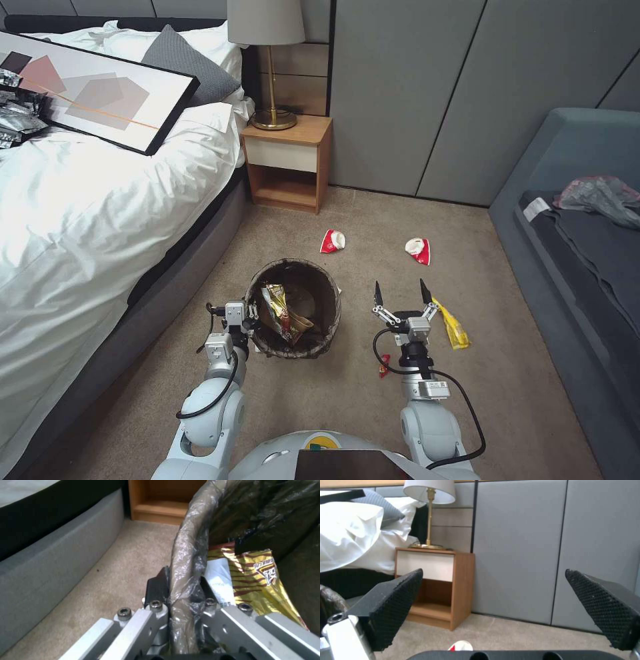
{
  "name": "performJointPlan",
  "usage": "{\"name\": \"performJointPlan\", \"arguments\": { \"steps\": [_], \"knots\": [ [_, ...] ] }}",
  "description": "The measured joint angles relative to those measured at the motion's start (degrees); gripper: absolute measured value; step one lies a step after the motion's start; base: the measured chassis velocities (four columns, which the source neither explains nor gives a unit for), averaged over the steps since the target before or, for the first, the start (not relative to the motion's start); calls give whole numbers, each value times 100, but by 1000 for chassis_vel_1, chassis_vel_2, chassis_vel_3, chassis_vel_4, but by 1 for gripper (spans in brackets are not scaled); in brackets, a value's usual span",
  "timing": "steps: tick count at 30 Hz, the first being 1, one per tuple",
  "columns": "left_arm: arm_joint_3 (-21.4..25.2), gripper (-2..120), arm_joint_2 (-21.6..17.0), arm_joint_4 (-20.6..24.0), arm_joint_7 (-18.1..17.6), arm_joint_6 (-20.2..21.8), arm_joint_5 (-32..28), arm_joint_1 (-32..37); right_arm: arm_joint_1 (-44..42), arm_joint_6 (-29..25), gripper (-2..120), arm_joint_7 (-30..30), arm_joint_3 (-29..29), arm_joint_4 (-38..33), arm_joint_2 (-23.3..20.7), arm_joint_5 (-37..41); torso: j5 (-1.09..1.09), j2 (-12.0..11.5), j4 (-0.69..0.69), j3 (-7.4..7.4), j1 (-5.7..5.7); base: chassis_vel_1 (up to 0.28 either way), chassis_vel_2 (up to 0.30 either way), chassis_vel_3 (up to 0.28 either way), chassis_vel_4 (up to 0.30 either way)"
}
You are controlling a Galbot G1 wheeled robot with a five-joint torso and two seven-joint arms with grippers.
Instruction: Pick up the trash bin, then pick up the garbage from the floor and place it into the trash bin.
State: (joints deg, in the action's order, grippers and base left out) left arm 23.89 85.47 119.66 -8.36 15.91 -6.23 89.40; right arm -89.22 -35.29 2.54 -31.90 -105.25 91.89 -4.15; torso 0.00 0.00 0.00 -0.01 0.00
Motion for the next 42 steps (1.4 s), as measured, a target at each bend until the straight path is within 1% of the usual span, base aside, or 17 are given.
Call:
{"name": "performJointPlan", "arguments": {
  "steps": [6,10,13,14,16,17,18,20,21,23,24,27,28,31,37,38,42],
  "knots": [
    [-1,5,0,0,1,3,2,2,-2,10,100,-73,6,-9,-5,-102,0,0,0,0,0,29,-28,-37,22],
    [-1,5,-3,4,1,3,2,2,-31,290,100,-374,70,-114,-50,-253,0,0,1,0,0,0,0,0,0],
    [-1,5,-9,11,1,4,2,2,-100,830,100,-593,152,-274,-136,-279,1,0,1,0,0,0,0,0,0],
    [-1,5,-9,11,1,4,2,2,-100,830,100,-593,152,-274,-136,-279,1,0,1,0,0,0,0,0,0],
    [-1,5,-13,12,1,4,2,2,-139,1197,100,-716,216,-378,-212,-232,0,0,1,0,0,0,0,0,0],
    [0,5,-18,13,1,5,1,2,-183,1633,100,-866,292,-503,-301,-108,0,0,1,0,0,0,0,0,0],
    [0,5,-18,13,1,5,1,2,-183,1633,100,-866,292,-503,-301,-108,0,0,1,0,0,0,0,0,0],
    [1,5,-22,14,1,5,-2,2,-293,2525,100,-1195,428,-755,-479,170,1,0,0,0,0,0,0,0,0],
    [1,5,-22,14,1,5,-2,2,-293,2525,100,-1195,428,-755,-479,170,1,0,0,0,0,0,0,0,0],
    [0,5,-27,16,1,5,-6,-4,-338,3147,100,-1405,495,-906,-600,372,1,0,0,0,0,0,0,0,0],
    [0,5,-27,16,1,5,-6,-4,-338,3147,100,-1405,495,-906,-600,372,1,0,0,0,0,0,0,0,0],
    [-2,5,-39,15,2,5,-11,-14,-370,4130,100,-1570,533,-1105,-792,707,1,0,0,0,0,0,0,0,0],
    [-2,5,-39,15,2,5,-11,-14,-370,4130,100,-1570,533,-1105,-792,707,1,0,0,0,0,0,0,0,0],
    [-24,5,-50,9,4,6,-17,-26,-417,5032,100,-1632,593,-1220,-1004,1167,1,0,0,1,0,0,0,0,0],
    [-22,5,-58,2,6,7,-30,-40,-412,5445,100,-1644,648,-1094,-1159,1574,1,0,1,1,0,0,0,0,0],
    [-21,5,-57,-9,5,7,-32,-46,-404,5579,100,-1643,686,-981,-1215,1749,1,0,0,1,0,0,0,0,0],
    [-22,5,-53,-21,5,7,-36,-54,-369,5764,100,-1651,770,-659,-1296,1891,1,0,0,1,0,0,0,0,0]
  ]
}}
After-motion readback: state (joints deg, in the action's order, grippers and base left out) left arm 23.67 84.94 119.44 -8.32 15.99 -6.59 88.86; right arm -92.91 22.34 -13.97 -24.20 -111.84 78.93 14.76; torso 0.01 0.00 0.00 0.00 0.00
